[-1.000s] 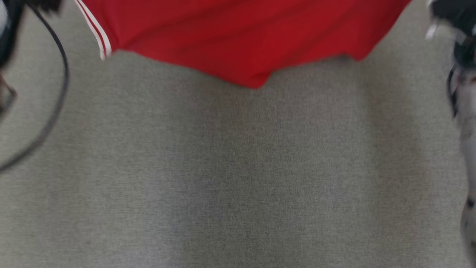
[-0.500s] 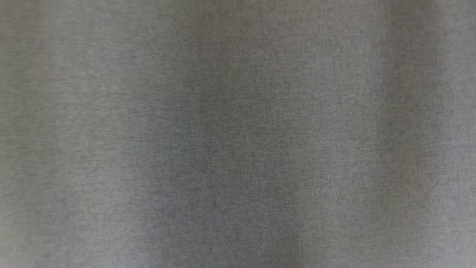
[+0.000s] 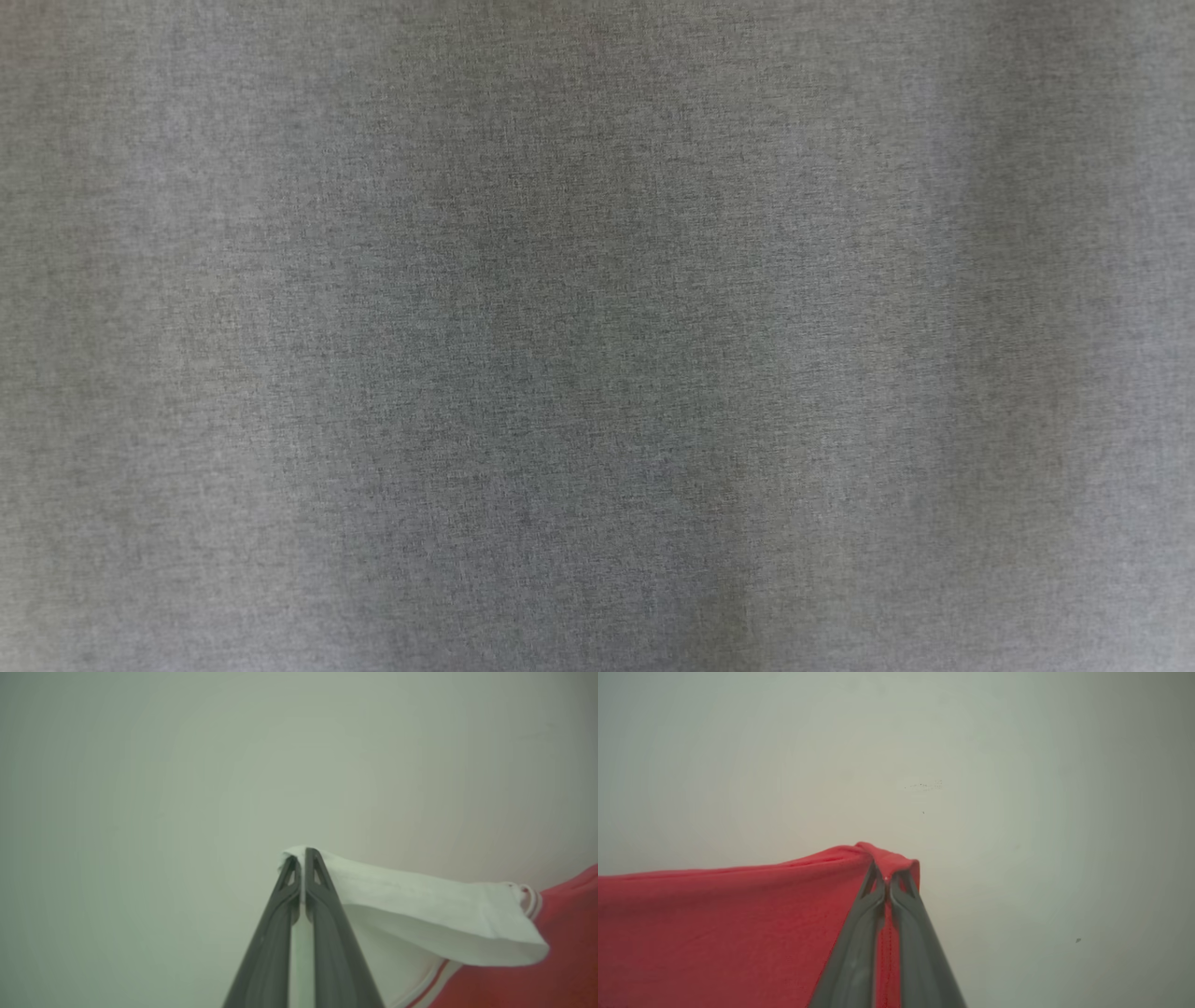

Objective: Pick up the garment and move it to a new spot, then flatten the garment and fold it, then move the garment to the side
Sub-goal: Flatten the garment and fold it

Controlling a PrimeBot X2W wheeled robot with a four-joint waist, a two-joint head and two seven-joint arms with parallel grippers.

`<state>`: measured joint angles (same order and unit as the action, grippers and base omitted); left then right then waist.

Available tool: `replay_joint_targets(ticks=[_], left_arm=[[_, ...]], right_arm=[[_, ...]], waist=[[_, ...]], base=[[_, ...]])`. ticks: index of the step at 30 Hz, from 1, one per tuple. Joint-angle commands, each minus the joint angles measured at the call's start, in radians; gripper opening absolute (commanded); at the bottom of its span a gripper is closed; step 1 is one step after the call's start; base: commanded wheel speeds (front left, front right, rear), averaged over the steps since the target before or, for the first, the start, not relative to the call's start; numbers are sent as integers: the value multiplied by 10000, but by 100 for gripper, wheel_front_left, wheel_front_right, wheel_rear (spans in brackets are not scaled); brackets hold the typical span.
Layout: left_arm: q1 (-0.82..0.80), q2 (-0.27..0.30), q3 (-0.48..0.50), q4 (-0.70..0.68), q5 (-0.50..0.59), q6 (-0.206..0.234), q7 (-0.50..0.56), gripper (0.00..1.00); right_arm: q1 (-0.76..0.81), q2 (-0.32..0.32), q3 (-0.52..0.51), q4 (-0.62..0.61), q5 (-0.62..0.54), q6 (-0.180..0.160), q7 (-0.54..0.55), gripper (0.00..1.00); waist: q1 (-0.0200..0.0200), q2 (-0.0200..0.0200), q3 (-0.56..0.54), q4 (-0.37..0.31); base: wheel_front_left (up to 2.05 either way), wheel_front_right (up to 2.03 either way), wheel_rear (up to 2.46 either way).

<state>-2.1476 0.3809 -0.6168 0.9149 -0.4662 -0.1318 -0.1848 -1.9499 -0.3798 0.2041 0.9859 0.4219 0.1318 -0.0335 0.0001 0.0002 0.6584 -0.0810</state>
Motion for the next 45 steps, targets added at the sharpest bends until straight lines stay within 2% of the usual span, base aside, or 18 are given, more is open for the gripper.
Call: replay_joint_targets(ticks=[1, 7, 13, 20, 24, 27, 31, 33, 38, 41, 42, 45], left_arm=[[-200, -17, -19, 152, -10, 22, -94, 0], [-190, -48, -269, 439, -304, 22, -208, 0], [577, -63, -657, 246, -677, 22, -501, 0], [2445, 526, -652, -740, -1502, 22, -787, 0], [4144, 777, 9, -1974, -1877, 167, -805, 0], [5978, 970, 582, -3331, -1982, 541, -803, 0], [8699, 1153, 1307, -5342, -2254, 1292, -805, 0], [10020, 1301, 1409, -6243, -2279, 1711, -806, 0], [12954, 1535, 1783, -8220, -2415, 2658, -807, 0], [14697, 1564, 2072, -9361, -2445, 3133, -807, 0], [15803, 1649, 2228, -9961, -2483, 3360, -808, 0], [17372, 1494, 2542, -10693, -2572, 3686, -808, 0]], right_arm=[[-143, 91, 92, 125, -19, -27, -134, 0], [-94, 166, 350, 376, 80, -27, -387, 0], [476, 114, 826, 146, 395, -27, -579, 0], [2372, -45, 1612, -617, 1367, -27, -918, 0], [3942, -339, 1983, -1391, 1988, -27, -1177, 0], [5265, -582, 2071, -2056, 2492, -27, -1386, 0], [7159, -803, 2222, -3010, 2811, -27, -1638, 0], [8155, -994, 2486, -3529, 2690, -27, -1687, 0], [10543, -1235, 2349, -4872, 2933, -27, -1717, 0], [11907, -1274, 1980, -5582, 2923, -27, -1690, 0], [12785, -1197, 1617, -5988, 2861, -27, -1672, 0], [14031, -1025, 1050, -6500, 2740, -27, -1527, 0]], waist=[[-1, -2, 35, 21], [-1, -2, 196, 73], [-1, -2, 59, 209], [-1, -2, -833, 253], [-1, -2, -1530, 360], [-1, -2, -2075, 377], [-1, -2, -2805, 398], [-1, -2, -3101, 416], [-1, -2, -3692, 494], [-1, -2, -3925, 475], [-1, -2, -4050, 453], [-1, -2, -4180, 418]], base=[[0, 0, 0], [0, 0, 0], [0, 0, 0], [0, 0, 0], [0, 0, 0], [0, 0, 0], [0, 0, 0], [0, 0, 0], [0, 0, 0], [0, 0, 0], [0, 0, 0], [0, 0, 0]])
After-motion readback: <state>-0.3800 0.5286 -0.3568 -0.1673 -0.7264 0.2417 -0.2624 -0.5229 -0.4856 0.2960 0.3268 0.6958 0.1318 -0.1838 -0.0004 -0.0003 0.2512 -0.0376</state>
